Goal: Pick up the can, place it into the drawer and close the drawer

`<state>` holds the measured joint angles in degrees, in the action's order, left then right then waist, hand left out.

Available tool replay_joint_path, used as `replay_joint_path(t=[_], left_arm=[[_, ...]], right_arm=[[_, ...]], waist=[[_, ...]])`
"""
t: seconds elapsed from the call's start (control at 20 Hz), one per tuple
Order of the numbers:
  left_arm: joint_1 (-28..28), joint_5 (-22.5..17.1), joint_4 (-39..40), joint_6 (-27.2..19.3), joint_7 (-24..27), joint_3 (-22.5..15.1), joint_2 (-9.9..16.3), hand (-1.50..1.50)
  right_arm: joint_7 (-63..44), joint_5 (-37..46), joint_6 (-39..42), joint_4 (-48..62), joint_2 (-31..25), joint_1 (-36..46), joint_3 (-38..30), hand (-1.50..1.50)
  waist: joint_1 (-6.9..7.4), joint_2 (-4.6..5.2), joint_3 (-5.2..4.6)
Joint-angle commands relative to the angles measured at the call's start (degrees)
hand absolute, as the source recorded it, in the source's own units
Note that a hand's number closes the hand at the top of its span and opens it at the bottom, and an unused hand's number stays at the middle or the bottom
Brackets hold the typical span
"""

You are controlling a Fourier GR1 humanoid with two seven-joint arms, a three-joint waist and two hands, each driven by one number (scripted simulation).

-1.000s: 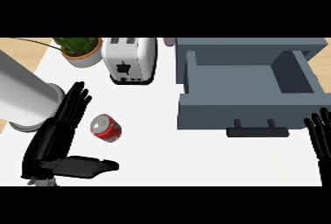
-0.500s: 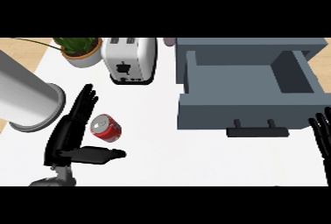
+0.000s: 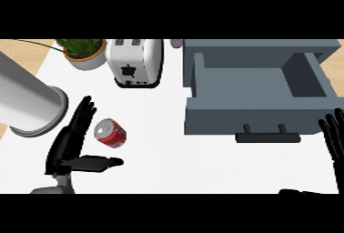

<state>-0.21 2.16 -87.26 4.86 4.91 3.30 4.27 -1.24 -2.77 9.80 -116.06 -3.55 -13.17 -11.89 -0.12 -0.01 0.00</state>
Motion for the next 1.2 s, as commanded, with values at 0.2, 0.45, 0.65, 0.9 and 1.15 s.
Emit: replay_joint_path(t=[0.2, 0.45, 0.65, 0.9, 1.15], left_arm=[[1.4, 0.3, 8.7, 1.8, 8.3, 2.1, 1.4, -1.50], [-0.9, 1.0, 12.5, 0.8, 10.4, 2.5, 1.1, -1.50], [-0.3, -0.5, 16.1, 3.9, 12.6, 5.1, 4.1, -1.50], [-3.2, 0.2, 22.2, 3.3, 16.3, 5.8, 4.3, -1.50], [-8.1, -0.6, 28.1, 0.9, 14.5, 6.7, 2.8, -1.50]], right_arm=[[-0.3, -1.6, 1.9, -3.6, 1.0, -4.1, -0.8, -1.50], [1.2, -0.8, 2.0, -0.7, 0.7, -2.5, -1.6, -1.50], [0.1, 2.5, 0.0, -2.0, 2.4, -1.4, 0.6, -1.50], [-1.9, -1.9, 3.1, -2.2, -1.1, -0.4, -3.5, -1.50], [0.1, 2.7, 0.3, -2.9, 3.4, -2.7, 1.5, -1.50]], waist=[[-0.13, -0.03, -0.01], [-0.09, -0.01, 0.00], [-0.03, -0.01, -0.01], [-0.14, 0.00, -0.01], [-0.21, 0.00, 0.00]])
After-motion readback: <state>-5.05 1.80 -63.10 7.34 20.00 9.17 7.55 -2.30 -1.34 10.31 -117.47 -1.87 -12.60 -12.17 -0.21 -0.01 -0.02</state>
